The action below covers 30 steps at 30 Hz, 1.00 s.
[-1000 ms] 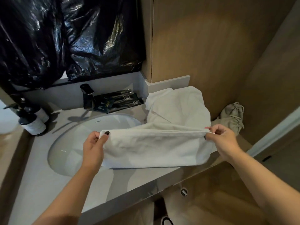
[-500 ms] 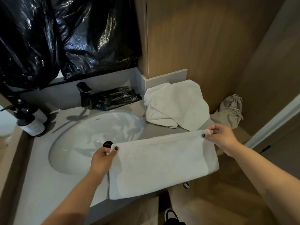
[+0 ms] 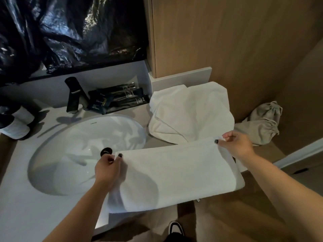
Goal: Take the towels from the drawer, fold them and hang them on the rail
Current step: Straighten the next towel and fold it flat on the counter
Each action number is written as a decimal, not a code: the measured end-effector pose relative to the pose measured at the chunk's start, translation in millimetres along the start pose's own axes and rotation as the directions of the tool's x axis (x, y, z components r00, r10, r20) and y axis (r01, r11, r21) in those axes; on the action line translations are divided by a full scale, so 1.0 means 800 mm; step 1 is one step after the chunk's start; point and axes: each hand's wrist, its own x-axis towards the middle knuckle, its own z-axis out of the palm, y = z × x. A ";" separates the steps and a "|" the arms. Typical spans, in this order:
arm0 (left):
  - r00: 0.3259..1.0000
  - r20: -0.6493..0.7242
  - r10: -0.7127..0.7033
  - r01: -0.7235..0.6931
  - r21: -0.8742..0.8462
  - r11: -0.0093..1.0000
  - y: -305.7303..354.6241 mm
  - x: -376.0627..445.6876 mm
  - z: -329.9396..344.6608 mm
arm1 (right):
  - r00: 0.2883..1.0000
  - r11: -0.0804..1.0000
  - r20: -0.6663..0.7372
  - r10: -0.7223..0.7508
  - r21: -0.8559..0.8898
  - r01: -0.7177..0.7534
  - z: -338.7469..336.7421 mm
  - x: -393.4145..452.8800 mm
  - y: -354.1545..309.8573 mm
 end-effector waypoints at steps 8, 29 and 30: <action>0.900 0.029 0.435 -0.395 0.475 0.786 0.020 -0.044 0.032 | 0.831 0.741 0.033 -0.556 -0.434 0.513 0.056 -0.040 -0.007; 0.828 0.407 0.385 -0.556 0.685 0.472 -0.004 -0.086 0.064 | 0.702 0.393 0.587 -0.403 -0.581 0.712 0.045 -0.031 0.061; 0.845 0.391 0.363 -0.530 0.697 0.483 -0.004 -0.083 0.060 | 0.705 0.405 0.589 -0.394 -0.578 0.709 0.041 -0.030 0.061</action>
